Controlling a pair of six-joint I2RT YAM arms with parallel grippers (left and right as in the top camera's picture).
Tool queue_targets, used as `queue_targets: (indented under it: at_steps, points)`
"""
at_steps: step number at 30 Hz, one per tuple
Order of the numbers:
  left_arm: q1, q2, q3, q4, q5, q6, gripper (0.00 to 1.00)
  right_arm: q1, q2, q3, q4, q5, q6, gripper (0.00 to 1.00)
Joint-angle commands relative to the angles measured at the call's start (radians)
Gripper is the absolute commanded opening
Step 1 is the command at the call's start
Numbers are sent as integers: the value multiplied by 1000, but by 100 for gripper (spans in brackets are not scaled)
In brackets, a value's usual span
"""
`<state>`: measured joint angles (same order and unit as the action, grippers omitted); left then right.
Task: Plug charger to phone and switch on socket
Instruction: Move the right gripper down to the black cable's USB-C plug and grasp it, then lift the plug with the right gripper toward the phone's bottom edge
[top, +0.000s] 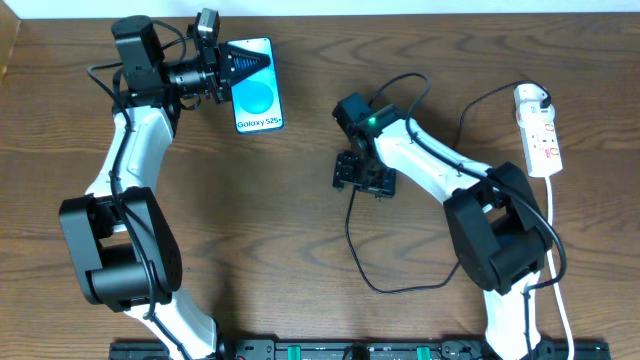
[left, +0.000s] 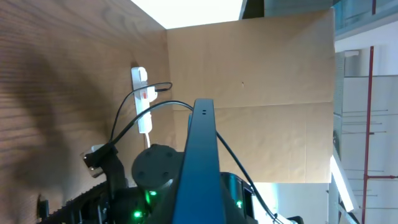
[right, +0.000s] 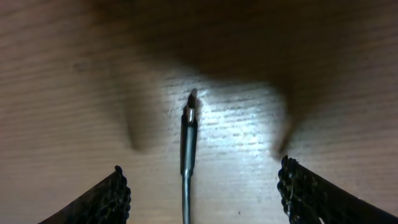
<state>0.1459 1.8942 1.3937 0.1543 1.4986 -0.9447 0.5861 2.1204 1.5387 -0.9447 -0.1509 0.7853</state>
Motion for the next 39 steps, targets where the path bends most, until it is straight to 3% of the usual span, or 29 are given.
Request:
queue_targets:
  at_steps: [1,6,9,26,31,34,39]
  points:
    - [2,-22,11,5,38,10,7,7,12,6,6,39,14,72]
    - [2,-22,11,5,38,10,8,14,12,6,9,68,15,48]
    - [2,-22,10,5,39,10,7,19,12,6,10,101,15,43]
    - [2,-22,8,5,39,10,7,64,41,5,50,149,29,41]
    - [2,-22,8,5,39,10,7,65,67,5,51,148,30,36]
    - [2,-22,8,5,39,10,7,63,70,5,51,148,30,27]
    - [2,-22,7,5,38,10,8,63,70,5,47,138,29,1]
